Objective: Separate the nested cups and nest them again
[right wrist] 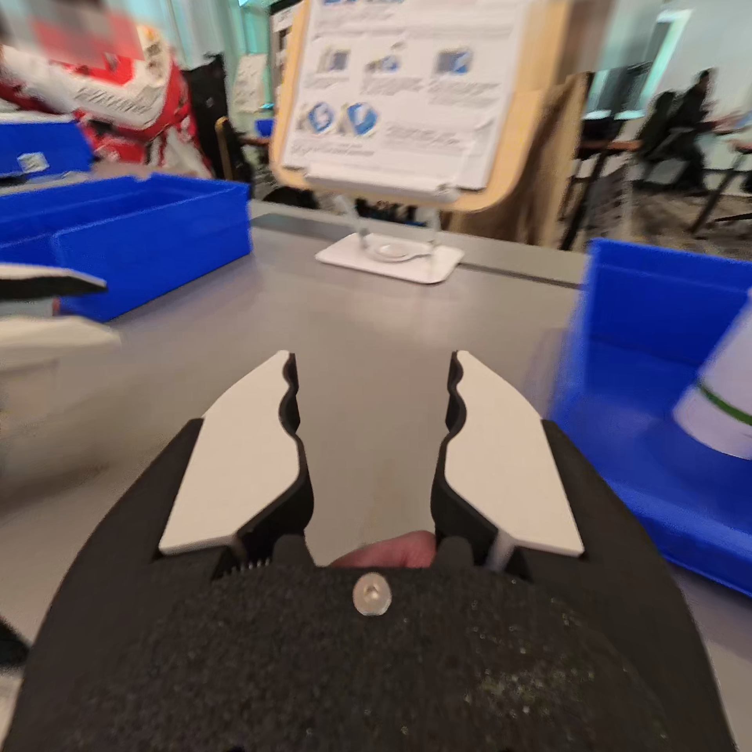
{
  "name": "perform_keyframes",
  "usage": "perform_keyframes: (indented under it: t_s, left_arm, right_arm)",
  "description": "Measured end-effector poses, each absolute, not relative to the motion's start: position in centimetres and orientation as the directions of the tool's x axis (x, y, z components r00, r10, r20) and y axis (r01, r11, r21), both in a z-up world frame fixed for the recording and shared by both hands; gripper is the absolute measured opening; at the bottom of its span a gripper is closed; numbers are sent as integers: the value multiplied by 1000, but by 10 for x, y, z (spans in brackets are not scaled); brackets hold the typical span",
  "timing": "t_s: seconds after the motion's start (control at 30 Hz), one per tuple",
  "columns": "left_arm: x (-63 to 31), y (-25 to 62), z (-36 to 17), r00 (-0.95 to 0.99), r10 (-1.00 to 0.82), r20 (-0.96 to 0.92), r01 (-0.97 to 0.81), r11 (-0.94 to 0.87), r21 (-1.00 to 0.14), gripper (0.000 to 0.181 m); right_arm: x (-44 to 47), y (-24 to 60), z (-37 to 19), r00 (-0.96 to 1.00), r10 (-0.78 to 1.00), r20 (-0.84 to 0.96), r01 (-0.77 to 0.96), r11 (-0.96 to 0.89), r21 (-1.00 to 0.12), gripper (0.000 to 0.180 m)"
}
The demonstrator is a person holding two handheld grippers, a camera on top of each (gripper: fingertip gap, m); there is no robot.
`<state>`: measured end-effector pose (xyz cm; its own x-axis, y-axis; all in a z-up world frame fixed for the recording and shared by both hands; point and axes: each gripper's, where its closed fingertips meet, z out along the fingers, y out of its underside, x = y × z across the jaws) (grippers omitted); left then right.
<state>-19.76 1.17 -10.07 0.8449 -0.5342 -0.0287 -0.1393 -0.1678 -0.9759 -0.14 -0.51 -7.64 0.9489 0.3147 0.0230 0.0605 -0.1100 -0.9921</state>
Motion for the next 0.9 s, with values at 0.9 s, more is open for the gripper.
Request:
perform_keyframes:
  t_s: [0.9]
  left_arm:
    - [104,91,-119,839,-542,58,-147,-327,-934,15]
  right_arm:
    - [277,1,-122,941,-310,-134,-208,-220,-953,63]
